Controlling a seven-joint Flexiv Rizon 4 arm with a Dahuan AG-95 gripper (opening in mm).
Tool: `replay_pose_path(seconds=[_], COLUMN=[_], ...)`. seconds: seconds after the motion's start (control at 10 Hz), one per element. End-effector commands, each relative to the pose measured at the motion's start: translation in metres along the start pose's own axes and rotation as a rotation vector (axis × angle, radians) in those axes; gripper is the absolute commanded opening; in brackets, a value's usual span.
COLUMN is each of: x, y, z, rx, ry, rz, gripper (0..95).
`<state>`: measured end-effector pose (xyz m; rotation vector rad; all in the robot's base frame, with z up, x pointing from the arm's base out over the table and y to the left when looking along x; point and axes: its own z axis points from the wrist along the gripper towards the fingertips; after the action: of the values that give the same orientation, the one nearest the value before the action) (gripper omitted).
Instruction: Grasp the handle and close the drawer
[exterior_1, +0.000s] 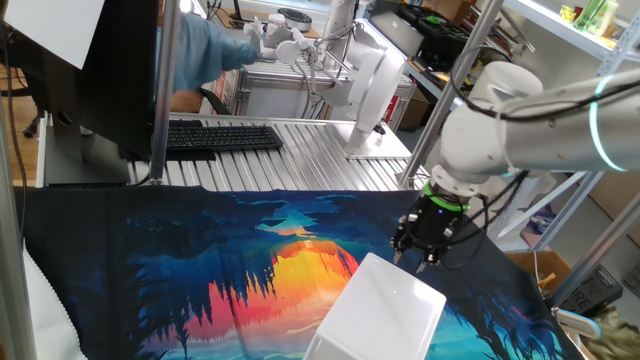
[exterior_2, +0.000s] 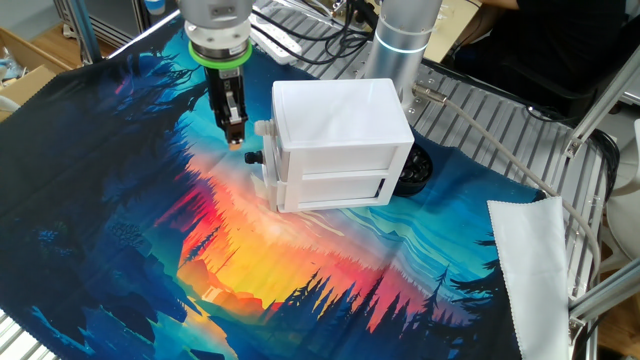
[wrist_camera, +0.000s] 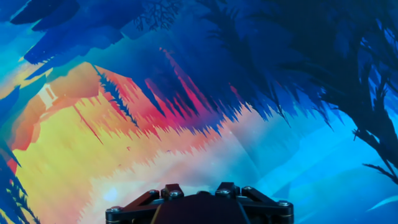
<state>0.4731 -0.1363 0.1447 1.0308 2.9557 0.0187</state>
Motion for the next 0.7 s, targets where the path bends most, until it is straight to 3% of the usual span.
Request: replay_pose_path(seconds=[0.1,0.7], x=[-0.0005,0.0003], y=[0.0008,0.0007], z=[-0.0004,0.0001], rx=[-0.011,-0.013], ry=[0.026,0.031], rz=[-0.016,0.007], gripper=[38.0,38.0])
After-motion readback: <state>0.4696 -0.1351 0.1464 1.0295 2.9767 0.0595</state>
